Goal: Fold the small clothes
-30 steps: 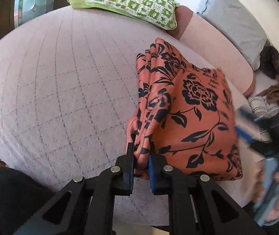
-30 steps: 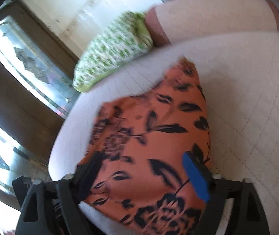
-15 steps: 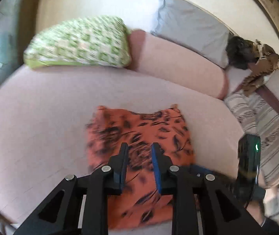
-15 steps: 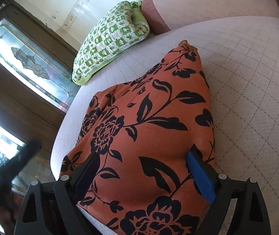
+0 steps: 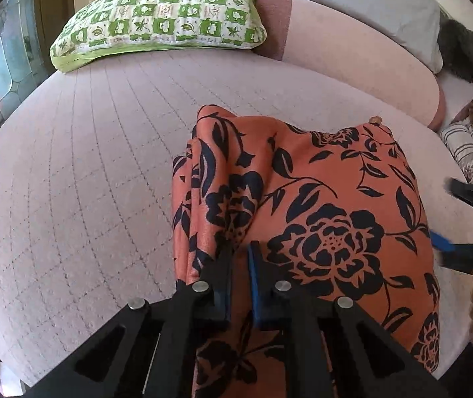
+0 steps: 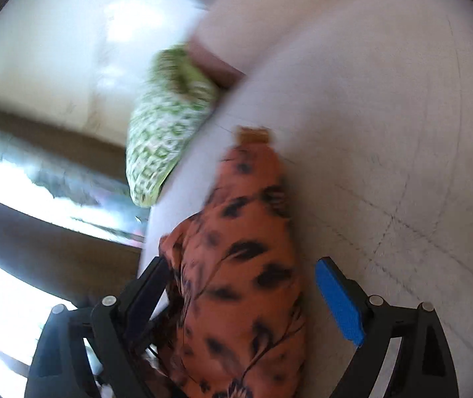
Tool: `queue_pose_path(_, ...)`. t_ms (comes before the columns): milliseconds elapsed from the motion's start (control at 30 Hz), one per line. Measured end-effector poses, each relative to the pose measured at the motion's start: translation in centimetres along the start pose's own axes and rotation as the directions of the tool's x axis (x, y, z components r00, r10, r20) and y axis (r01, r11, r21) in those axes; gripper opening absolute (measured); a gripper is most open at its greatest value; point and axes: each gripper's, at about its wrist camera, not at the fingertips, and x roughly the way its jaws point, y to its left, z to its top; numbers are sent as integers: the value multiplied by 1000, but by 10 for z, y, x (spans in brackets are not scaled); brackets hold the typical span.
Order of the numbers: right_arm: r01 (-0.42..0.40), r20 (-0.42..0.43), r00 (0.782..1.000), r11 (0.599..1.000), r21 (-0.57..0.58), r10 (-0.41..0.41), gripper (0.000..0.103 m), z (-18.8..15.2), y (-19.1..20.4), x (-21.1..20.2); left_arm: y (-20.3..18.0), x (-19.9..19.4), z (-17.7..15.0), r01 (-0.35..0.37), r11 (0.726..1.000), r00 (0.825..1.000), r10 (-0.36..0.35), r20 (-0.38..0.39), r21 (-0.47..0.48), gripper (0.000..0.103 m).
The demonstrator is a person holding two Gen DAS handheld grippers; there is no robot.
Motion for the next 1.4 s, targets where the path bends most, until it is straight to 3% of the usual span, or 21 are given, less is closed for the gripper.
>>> queue_pose_path(133, -93, -66, 993, 995, 18, 94, 88, 16, 6, 29, 1, 2, 0, 8, 1000, 1000, -8, 8, 12, 11)
queue_pose_path(167, -44, -120, 992, 999, -2, 44, 58, 17, 10, 45, 6, 1, 0, 9, 1000, 1000, -9, 11, 15, 11)
queue_pose_path(200, -13, -145, 989, 1000, 5, 14, 40, 16, 9, 54, 9, 1, -2, 5, 1000, 1000, -6, 16, 20, 11)
queue_pose_path(267, -13, -114, 993, 1000, -14, 11, 30, 13, 19, 48, 10, -2, -2, 21, 1000, 1000, -22, 22, 18, 11)
queue_pose_path(333, -7, -56, 998, 995, -103, 1, 29, 6, 41, 35, 9, -1, -3, 24, 999, 999, -25, 29, 21, 11)
queue_pose_path(367, 89, -73, 992, 987, -136, -99, 29, 7, 38, 47, 8, 0, -2, 21, 999, 999, -22, 33, 25, 11)
queue_pose_path(400, 173, -91, 978, 973, -155, -189, 29, 8, 30, 58, 6, 0, -2, 20, 999, 999, -21, 33, 32, 11)
queue_pose_path(500, 128, -73, 987, 981, -146, -140, 36, 6, 32, 49, -1, -3, -2, -16, 998, 999, 14, 35, 61, 11)
queue_pose_path(533, 108, -64, 991, 984, -139, -118, 42, 4, 36, 41, -2, -2, -2, -15, 998, 999, 13, 34, 61, 11)
queue_pose_path(567, 78, -64, 994, 989, -123, -86, 62, 1, 36, 33, -2, -1, -2, -13, 998, 999, 11, 34, 60, 11)
queue_pose_path(633, 58, -45, 997, 992, -112, -63, 77, -4, 34, 19, -1, -2, -3, -7, 998, 999, 4, 36, 57, 11)
queue_pose_path(833, 27, -100, 995, 999, -17, -29, 73, -24, 6, 21, 2, -1, -3, 1, 998, 999, -3, 37, 55, 11)
queue_pose_path(867, 35, -115, 993, 998, -49, -40, 46, -26, 15, 27, 3, 0, -3, 2, 998, 999, -4, 37, 55, 11)
queue_pose_path(933, 54, -78, 995, 990, -131, -65, 34, -33, 42, 20, 6, 0, -4, 8, 998, 999, -11, 40, 58, 11)
queue_pose_path(967, 70, -54, 995, 976, -208, -83, 34, -36, 58, 15, 7, 0, -4, 9, 998, 999, -12, 45, 56, 11)
queue_pose_path(1033, 202, -86, 972, 961, -187, -221, 34, -32, 38, 33, 6, 2, -4, 16, 999, 999, -18, 44, 45, 11)
queue_pose_path(1067, 214, -106, 967, 964, -155, -232, 34, -28, 23, 38, 4, 2, -4, 16, 999, 999, -17, 42, 44, 12)
queue_pose_path(1133, 127, -83, 987, 987, -101, -135, 41, -28, 18, 26, 2, 0, -3, 2, 998, 999, -5, 41, 66, 14)
queue_pose_path(1233, 86, -64, 993, 988, -132, -95, 85, -35, 34, 12, 3, -6, -1, 43, 998, 998, -45, 32, 53, 27)
queue_pose_path(1300, 89, -42, 994, 983, -160, -97, 85, -40, 35, -2, 4, -24, -4, 107, 994, 993, -109, 52, 33, 52)
queue_pose_path(1400, 87, -58, 994, 990, -109, -94, 85, -55, 18, -16, 7, -52, -15, 121, 992, 986, -123, 115, 25, 65)
